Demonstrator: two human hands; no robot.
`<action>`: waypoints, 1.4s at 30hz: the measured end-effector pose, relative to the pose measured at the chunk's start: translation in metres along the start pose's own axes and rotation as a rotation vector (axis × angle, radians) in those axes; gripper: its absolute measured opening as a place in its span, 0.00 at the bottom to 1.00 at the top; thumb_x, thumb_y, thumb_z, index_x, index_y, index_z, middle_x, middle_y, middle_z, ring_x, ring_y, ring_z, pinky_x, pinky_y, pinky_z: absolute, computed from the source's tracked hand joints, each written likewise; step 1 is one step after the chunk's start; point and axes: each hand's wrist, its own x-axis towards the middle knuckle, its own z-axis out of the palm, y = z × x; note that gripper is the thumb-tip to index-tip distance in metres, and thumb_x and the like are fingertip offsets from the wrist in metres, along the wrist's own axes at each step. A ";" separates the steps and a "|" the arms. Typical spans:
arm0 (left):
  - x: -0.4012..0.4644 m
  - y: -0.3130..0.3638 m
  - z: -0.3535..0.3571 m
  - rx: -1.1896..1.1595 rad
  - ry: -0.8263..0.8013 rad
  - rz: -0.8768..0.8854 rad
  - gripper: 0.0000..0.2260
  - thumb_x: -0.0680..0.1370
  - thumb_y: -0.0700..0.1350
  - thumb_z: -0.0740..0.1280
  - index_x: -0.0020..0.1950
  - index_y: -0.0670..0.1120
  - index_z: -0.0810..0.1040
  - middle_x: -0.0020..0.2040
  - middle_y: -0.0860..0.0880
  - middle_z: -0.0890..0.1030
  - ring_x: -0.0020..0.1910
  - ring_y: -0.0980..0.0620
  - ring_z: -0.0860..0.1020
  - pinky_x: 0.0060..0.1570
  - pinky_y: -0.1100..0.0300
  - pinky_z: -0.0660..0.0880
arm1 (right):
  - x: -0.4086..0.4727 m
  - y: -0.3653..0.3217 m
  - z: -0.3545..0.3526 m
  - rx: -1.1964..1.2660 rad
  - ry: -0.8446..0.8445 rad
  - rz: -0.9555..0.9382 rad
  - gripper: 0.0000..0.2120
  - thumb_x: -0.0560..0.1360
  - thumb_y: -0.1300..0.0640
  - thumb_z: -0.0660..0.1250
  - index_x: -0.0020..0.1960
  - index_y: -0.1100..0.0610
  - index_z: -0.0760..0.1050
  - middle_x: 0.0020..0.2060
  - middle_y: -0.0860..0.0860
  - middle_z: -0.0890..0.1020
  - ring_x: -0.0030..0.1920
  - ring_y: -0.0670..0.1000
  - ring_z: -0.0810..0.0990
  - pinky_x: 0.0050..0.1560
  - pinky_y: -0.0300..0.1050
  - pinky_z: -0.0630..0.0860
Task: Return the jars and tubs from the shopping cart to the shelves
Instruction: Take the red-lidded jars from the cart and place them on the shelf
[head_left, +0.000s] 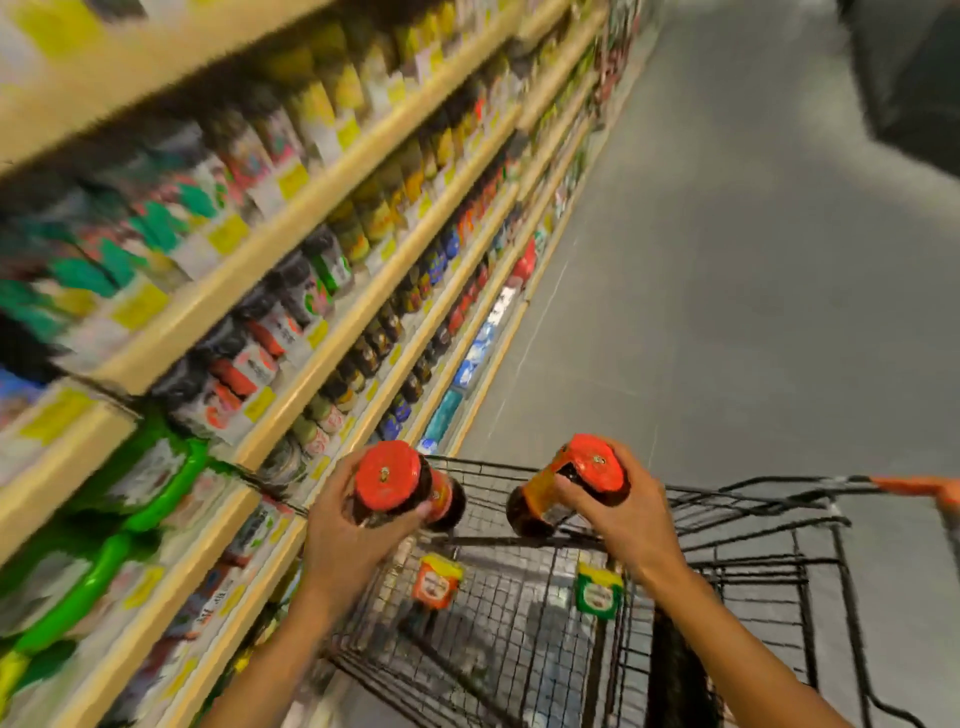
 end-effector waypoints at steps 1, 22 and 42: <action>-0.004 0.011 -0.009 -0.017 0.023 0.012 0.31 0.62 0.44 0.84 0.62 0.54 0.76 0.55 0.62 0.82 0.57 0.61 0.81 0.52 0.71 0.76 | -0.002 -0.016 0.001 0.004 0.005 -0.037 0.34 0.58 0.25 0.73 0.59 0.38 0.76 0.51 0.36 0.82 0.52 0.38 0.81 0.52 0.38 0.79; -0.184 0.110 -0.271 -0.050 0.513 0.361 0.34 0.63 0.40 0.80 0.67 0.52 0.75 0.61 0.62 0.80 0.60 0.61 0.79 0.55 0.68 0.76 | -0.121 -0.266 0.177 0.119 -0.358 -0.536 0.27 0.65 0.46 0.77 0.62 0.40 0.74 0.55 0.36 0.79 0.51 0.31 0.79 0.48 0.28 0.76; -0.431 0.131 -0.417 0.161 1.043 0.491 0.34 0.64 0.40 0.81 0.68 0.54 0.75 0.65 0.56 0.78 0.65 0.56 0.77 0.57 0.67 0.76 | -0.319 -0.391 0.328 0.400 -0.781 -0.887 0.21 0.63 0.49 0.78 0.54 0.47 0.79 0.45 0.39 0.85 0.44 0.39 0.83 0.43 0.28 0.75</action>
